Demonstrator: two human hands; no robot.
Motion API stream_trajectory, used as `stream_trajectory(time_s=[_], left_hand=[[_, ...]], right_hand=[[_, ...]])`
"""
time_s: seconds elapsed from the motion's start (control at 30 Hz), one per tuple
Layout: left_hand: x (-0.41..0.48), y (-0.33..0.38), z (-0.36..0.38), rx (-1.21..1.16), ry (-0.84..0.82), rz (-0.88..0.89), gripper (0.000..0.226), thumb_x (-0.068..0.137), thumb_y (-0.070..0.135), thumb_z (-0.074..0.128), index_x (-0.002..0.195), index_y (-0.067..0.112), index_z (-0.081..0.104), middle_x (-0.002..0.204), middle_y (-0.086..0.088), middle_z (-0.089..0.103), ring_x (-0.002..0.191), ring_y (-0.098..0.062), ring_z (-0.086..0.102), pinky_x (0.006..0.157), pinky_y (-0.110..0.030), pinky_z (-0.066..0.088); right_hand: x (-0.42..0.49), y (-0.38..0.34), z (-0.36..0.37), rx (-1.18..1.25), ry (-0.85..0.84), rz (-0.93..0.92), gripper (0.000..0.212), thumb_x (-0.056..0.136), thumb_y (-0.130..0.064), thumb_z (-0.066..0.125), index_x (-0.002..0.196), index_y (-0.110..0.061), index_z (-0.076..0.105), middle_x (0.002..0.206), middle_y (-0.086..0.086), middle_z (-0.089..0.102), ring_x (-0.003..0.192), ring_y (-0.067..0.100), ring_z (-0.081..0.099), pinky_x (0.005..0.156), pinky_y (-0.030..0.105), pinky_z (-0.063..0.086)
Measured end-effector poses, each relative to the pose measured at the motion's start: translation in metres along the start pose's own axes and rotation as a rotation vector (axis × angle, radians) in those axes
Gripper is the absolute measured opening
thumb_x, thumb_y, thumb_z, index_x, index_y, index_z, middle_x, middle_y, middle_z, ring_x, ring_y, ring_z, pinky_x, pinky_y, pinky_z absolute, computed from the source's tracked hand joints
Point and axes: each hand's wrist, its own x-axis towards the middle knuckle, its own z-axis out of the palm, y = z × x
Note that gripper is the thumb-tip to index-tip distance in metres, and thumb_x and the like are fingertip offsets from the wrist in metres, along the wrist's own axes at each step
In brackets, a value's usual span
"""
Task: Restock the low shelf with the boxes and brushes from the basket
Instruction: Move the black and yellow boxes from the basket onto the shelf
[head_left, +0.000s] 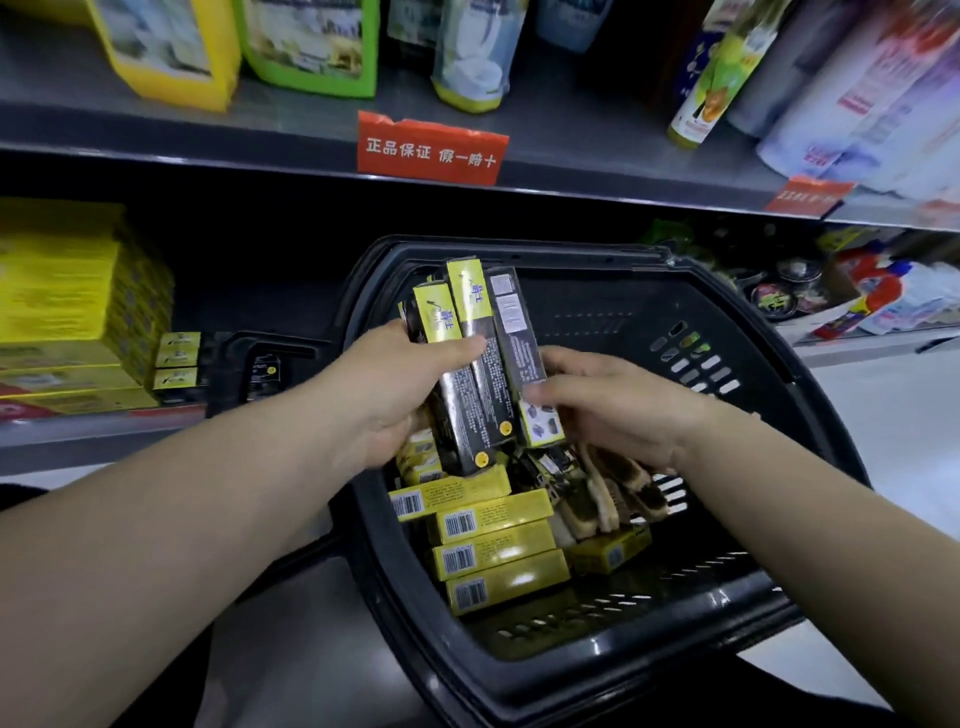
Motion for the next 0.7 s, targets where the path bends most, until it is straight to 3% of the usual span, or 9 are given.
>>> stream_trajectory(time_s=[0.07,0.17,0.23,0.3,0.33,0.4,0.47,0.6,0.7], left_hand=[[-0.011,0.005,-0.012,-0.032,-0.004,0.003,0.043,0.081,0.021,0.070,0.121,0.012,0.057,0.115,-0.007,0.068,0.106,-0.022,0.064,0.093,-0.046,0.050],[-0.028,0.013,-0.033,-0.068,0.015,0.029,0.022,0.085,0.021,0.065,0.106,0.014,0.063,0.088,-0.002,0.075,0.075,-0.014,0.072,0.065,-0.034,0.056],[-0.038,0.018,-0.050,-0.095,0.040,0.051,0.022,0.086,0.023,0.063,0.106,0.014,0.062,0.081,-0.001,0.076,0.067,-0.013,0.071,0.057,-0.031,0.056],[-0.048,0.024,-0.066,-0.126,0.053,0.065,0.022,0.087,0.024,0.061,0.106,0.013,0.061,0.079,-0.003,0.075,0.063,-0.014,0.071,0.049,-0.030,0.055],[-0.052,0.027,-0.074,-0.138,0.053,0.070,0.022,0.088,0.024,0.061,0.107,0.013,0.061,0.079,-0.004,0.075,0.063,-0.015,0.071,0.047,-0.030,0.055],[-0.061,0.031,-0.088,-0.165,0.046,0.092,0.023,0.088,0.022,0.060,0.108,0.012,0.061,0.084,-0.007,0.075,0.066,-0.017,0.072,0.048,-0.030,0.055],[-0.071,0.033,-0.104,-0.191,0.062,0.122,0.022,0.087,0.022,0.060,0.108,0.013,0.062,0.084,-0.006,0.075,0.067,-0.016,0.072,0.048,-0.030,0.055],[-0.090,0.029,-0.140,-0.209,0.142,0.173,0.017,0.087,0.022,0.060,0.103,0.015,0.061,0.078,-0.003,0.074,0.062,-0.015,0.070,0.047,-0.031,0.055],[-0.095,0.024,-0.161,-0.210,0.206,0.182,0.010,0.087,0.019,0.061,0.097,0.017,0.059,0.082,-0.005,0.072,0.071,-0.020,0.067,0.058,-0.038,0.055]], right_hand=[[0.006,-0.013,0.020,0.049,0.107,-0.040,0.045,0.082,-0.034,0.062,0.120,-0.011,0.060,0.105,0.000,0.070,0.100,0.016,0.062,0.102,0.038,0.040],[0.013,-0.032,0.046,0.100,0.116,-0.124,0.033,0.090,-0.021,0.054,0.117,-0.002,0.060,0.114,0.016,0.066,0.104,0.026,0.061,0.099,0.044,0.043],[0.015,-0.044,0.059,0.199,0.053,-0.150,0.033,0.091,-0.015,0.043,0.118,-0.008,0.059,0.107,0.015,0.067,0.091,0.024,0.062,0.083,0.038,0.049],[0.018,-0.055,0.071,0.303,0.002,-0.154,0.030,0.088,-0.022,0.046,0.112,-0.016,0.062,0.090,0.005,0.069,0.072,0.016,0.065,0.061,0.027,0.051],[0.019,-0.060,0.079,0.332,-0.011,-0.155,0.026,0.085,-0.029,0.054,0.105,-0.016,0.065,0.083,0.003,0.070,0.064,0.014,0.065,0.054,0.024,0.050],[0.022,-0.067,0.093,0.332,-0.032,-0.165,0.024,0.072,-0.038,0.070,0.088,-0.020,0.072,0.083,0.002,0.071,0.064,0.015,0.066,0.055,0.024,0.051],[0.028,-0.071,0.107,0.340,-0.016,-0.159,0.022,0.069,-0.033,0.073,0.083,-0.016,0.074,0.084,0.006,0.072,0.065,0.018,0.067,0.057,0.026,0.053],[0.042,-0.074,0.131,0.401,0.043,-0.095,0.019,0.086,-0.025,0.060,0.091,-0.007,0.067,0.076,0.010,0.070,0.062,0.020,0.066,0.057,0.029,0.054],[0.052,-0.077,0.149,0.351,0.022,-0.064,0.020,0.090,-0.021,0.052,0.100,-0.007,0.063,0.080,0.008,0.068,0.058,0.018,0.064,0.055,0.025,0.053]])
